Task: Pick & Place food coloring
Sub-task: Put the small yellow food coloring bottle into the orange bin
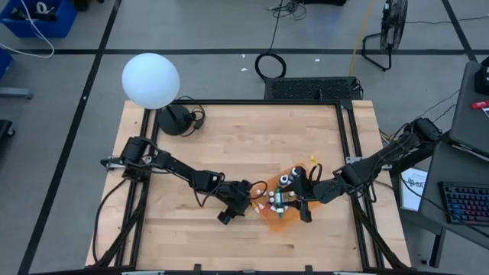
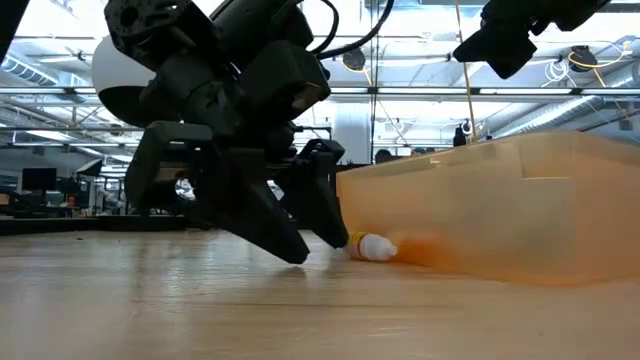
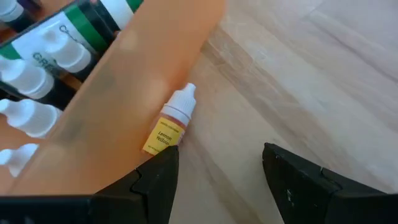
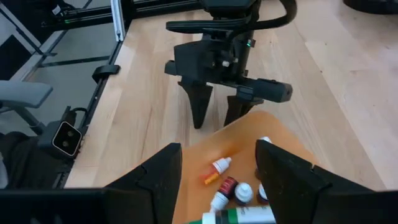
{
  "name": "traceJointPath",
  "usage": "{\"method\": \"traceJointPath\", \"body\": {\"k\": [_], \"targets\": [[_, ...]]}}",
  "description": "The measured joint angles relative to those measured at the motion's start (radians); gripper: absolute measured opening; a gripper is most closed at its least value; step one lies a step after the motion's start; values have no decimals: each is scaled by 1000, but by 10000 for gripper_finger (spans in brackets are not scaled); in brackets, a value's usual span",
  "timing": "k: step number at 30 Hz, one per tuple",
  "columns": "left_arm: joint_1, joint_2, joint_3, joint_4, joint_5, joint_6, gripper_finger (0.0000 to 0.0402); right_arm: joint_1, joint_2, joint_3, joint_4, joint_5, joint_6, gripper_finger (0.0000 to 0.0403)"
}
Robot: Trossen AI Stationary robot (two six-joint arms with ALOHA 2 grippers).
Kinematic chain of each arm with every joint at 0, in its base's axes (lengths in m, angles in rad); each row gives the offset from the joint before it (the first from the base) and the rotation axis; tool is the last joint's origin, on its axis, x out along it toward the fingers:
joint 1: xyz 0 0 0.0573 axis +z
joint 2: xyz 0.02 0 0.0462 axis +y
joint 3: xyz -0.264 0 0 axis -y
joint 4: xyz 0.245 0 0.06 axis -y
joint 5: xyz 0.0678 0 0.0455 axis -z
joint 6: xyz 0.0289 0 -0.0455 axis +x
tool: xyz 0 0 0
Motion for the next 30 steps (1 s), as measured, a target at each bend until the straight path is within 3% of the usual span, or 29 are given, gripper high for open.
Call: {"method": "traceJointPath", "body": {"k": [5,12,30], "targets": [[0,-4,0,-6,-17,23,234,0,0,0,0,0,0,191],[2,-26,0,6,-125,73,234,0,0,0,0,0,0,191],[36,-23,0,-52,-39,89,234,0,0,0,26,0,-3,191]]}}
